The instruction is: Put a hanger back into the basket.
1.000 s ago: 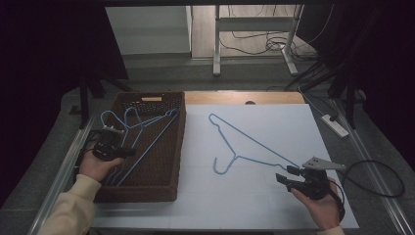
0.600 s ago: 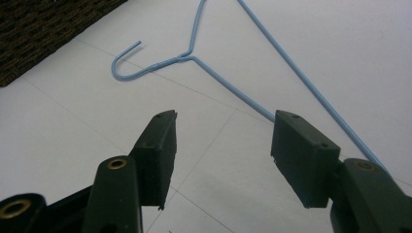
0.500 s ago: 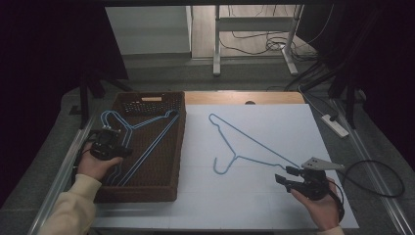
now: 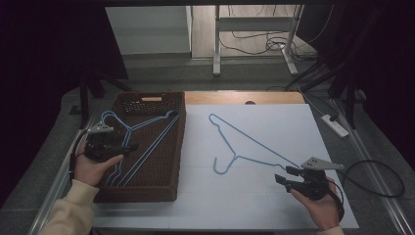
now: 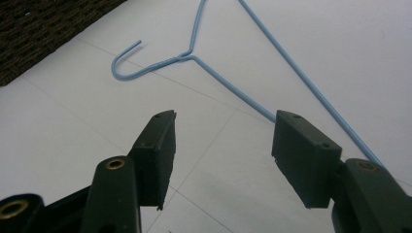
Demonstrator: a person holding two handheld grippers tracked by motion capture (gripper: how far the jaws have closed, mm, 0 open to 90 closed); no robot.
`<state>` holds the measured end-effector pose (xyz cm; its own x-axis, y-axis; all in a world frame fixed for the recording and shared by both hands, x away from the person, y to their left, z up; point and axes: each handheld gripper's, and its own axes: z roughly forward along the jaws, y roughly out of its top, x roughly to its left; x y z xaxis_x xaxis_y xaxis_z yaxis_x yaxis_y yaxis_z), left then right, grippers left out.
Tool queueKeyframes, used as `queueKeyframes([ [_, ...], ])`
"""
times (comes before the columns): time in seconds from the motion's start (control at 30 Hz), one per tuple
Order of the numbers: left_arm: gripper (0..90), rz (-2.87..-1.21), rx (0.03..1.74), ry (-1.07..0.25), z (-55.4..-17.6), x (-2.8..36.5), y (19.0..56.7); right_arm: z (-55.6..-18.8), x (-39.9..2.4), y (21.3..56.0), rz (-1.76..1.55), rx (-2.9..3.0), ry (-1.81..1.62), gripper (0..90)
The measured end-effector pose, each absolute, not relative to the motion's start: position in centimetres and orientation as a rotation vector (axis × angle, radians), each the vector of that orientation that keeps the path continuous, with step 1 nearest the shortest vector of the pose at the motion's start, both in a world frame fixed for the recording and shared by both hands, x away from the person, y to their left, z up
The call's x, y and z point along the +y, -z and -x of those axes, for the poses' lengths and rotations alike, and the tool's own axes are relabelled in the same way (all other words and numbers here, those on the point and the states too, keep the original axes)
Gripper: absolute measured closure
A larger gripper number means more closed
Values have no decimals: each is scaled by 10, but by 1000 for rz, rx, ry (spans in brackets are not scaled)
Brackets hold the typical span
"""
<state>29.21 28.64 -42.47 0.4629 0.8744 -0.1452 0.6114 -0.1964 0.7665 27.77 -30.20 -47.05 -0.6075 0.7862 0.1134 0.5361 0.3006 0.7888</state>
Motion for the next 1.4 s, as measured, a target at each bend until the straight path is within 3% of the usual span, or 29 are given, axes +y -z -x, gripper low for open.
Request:
queueKeyframes([
  [0.53, 299, -1825, 1046, -394, -241, 258, 427, -282, -304, 474, -1194, 2276, -1191, 361],
  [1.4, 296, -1891, 935, -352, -222, 209, 446, -284, -304, 479, -1177, 2289, -1162, 333],
])
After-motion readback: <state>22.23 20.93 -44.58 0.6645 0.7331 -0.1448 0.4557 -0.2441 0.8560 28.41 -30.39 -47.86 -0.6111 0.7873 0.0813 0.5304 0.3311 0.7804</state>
